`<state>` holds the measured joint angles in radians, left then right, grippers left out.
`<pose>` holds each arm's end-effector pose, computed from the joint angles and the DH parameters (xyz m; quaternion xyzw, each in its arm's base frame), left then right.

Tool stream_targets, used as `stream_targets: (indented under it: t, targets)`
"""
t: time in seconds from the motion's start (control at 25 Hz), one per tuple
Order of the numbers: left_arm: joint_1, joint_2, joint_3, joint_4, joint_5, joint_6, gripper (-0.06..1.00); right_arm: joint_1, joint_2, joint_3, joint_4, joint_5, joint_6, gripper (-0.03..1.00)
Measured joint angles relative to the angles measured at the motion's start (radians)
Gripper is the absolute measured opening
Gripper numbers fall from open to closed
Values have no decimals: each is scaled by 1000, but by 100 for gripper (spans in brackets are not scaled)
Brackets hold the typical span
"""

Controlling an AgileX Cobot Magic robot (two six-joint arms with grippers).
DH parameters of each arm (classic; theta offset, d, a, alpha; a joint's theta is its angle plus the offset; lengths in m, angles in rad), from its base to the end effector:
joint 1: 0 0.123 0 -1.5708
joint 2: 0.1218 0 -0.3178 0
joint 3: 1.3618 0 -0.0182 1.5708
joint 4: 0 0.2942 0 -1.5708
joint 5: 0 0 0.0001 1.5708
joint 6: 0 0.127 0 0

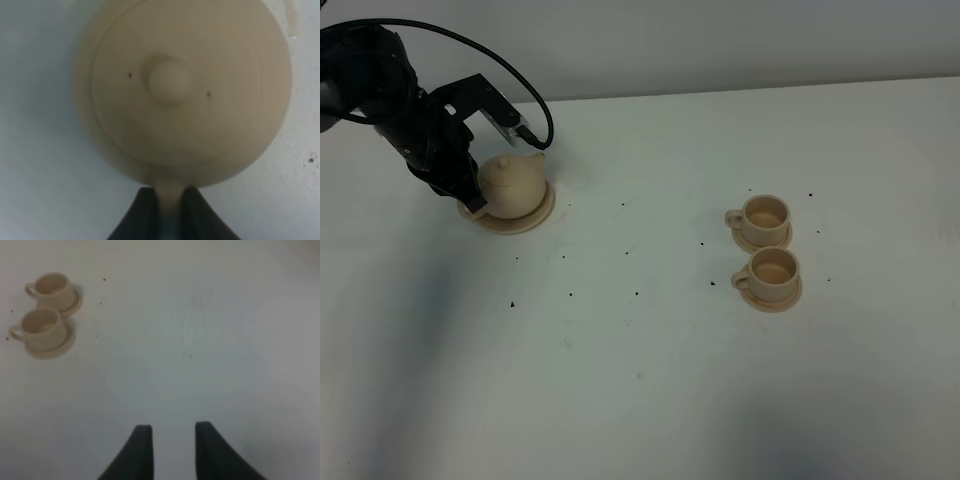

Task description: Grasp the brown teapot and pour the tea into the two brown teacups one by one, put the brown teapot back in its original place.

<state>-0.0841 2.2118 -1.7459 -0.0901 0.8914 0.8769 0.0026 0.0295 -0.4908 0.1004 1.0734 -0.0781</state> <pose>0.5347 -0.0540 0.1399 0.4364 0.8864 0.0219 0.1530 0.0369 0.0113 0.2766 -0.0362 0.8645 0.0313 0.5003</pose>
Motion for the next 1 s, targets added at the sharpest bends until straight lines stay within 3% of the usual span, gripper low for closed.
stream_targets:
  t: [1.0]
  targets:
    - [-2, -49, 0, -19, 12, 11, 16, 0, 0, 0, 0, 0, 0, 24]
